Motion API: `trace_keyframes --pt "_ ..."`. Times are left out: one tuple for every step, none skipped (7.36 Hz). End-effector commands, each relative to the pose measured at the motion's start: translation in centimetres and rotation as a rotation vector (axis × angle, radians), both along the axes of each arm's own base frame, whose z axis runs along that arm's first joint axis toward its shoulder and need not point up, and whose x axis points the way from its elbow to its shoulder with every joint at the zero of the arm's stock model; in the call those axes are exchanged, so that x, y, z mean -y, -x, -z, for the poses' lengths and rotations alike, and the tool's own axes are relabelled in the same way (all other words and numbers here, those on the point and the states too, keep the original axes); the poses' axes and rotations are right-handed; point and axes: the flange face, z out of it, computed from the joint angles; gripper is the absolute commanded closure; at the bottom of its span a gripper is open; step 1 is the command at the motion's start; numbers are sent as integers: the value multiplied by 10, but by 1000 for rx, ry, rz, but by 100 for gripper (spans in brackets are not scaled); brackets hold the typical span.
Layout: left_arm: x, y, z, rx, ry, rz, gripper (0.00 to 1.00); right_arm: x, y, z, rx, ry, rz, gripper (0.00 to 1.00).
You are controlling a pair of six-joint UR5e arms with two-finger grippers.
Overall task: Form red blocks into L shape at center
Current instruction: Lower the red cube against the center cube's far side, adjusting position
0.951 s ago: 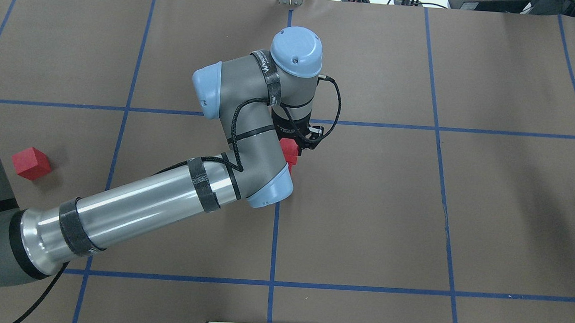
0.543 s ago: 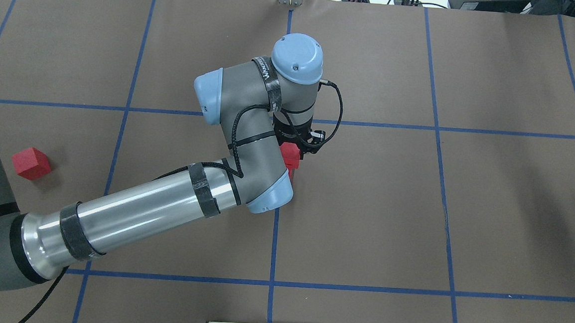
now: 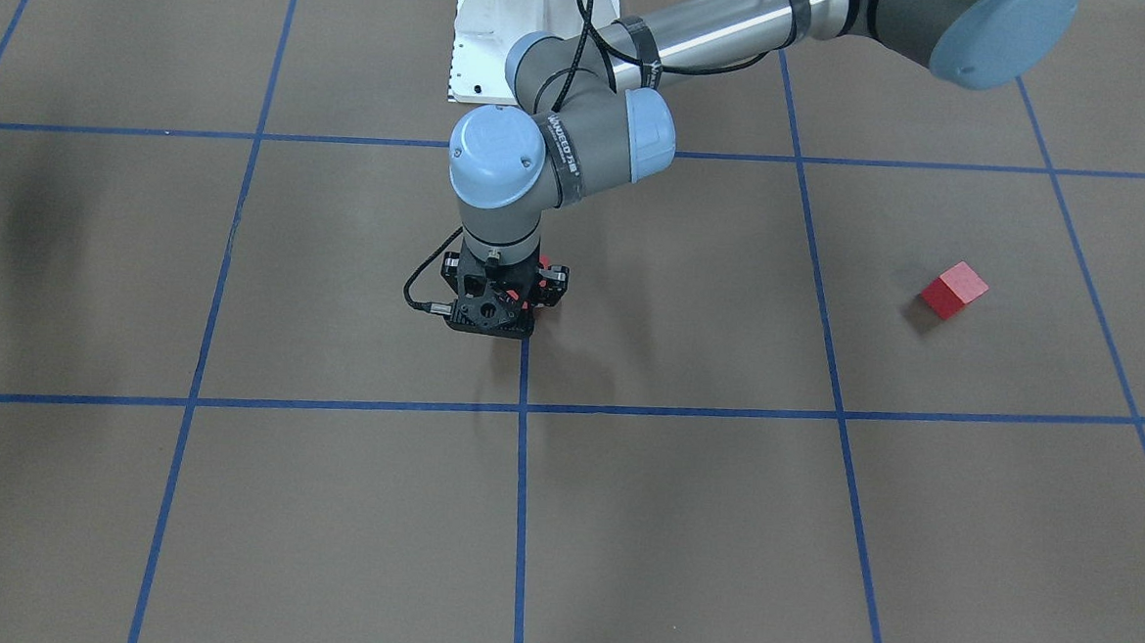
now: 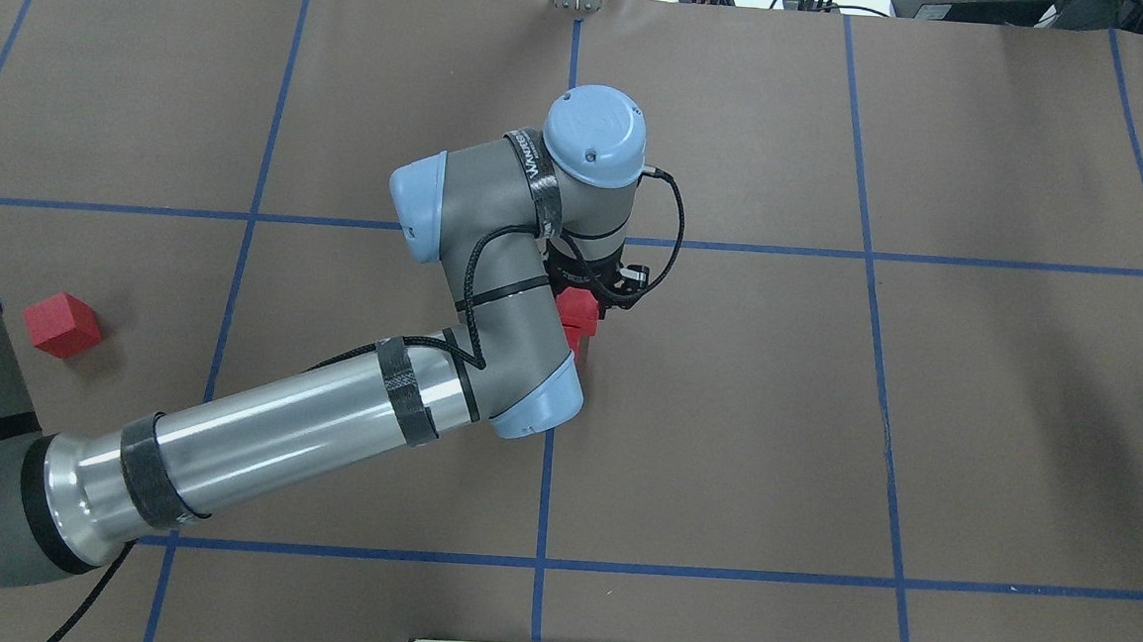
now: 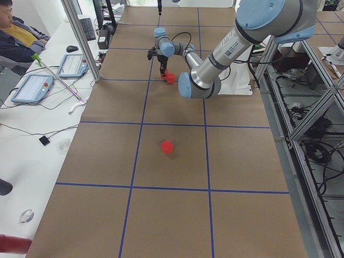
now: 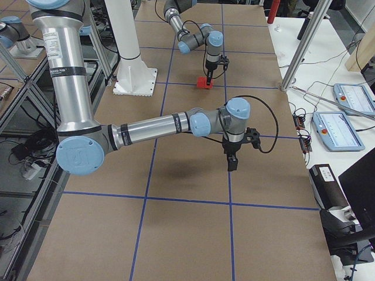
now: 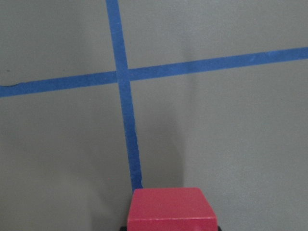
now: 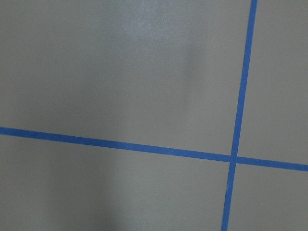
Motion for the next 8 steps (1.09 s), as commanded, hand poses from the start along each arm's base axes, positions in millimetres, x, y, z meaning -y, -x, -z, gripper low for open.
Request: trace_keyframes --pt "1 1 -1 0 3 6 100 0 0 1 0 -1 0 1" --pt "0 1 -4 1 4 4 100 1 -1 1 0 -1 -1 1" --pt "-1 1 -12 1 3 2 100 0 0 1 0 -1 0 1" --pt "0 0 -20 -10 -2 4 100 0 0 1 0 -1 0 1" --pt "0 0 -21 -11 -3 3 100 1 0 1 1 -3 0 1" --pt "0 0 -21 -11 -2 4 100 0 0 1 0 -1 0 1" --pt "-1 -1 -21 -11 -1 3 100 1 0 0 0 0 0 1" --pt "0 0 -21 -11 -3 3 100 2 1 1 0 -1 0 1"
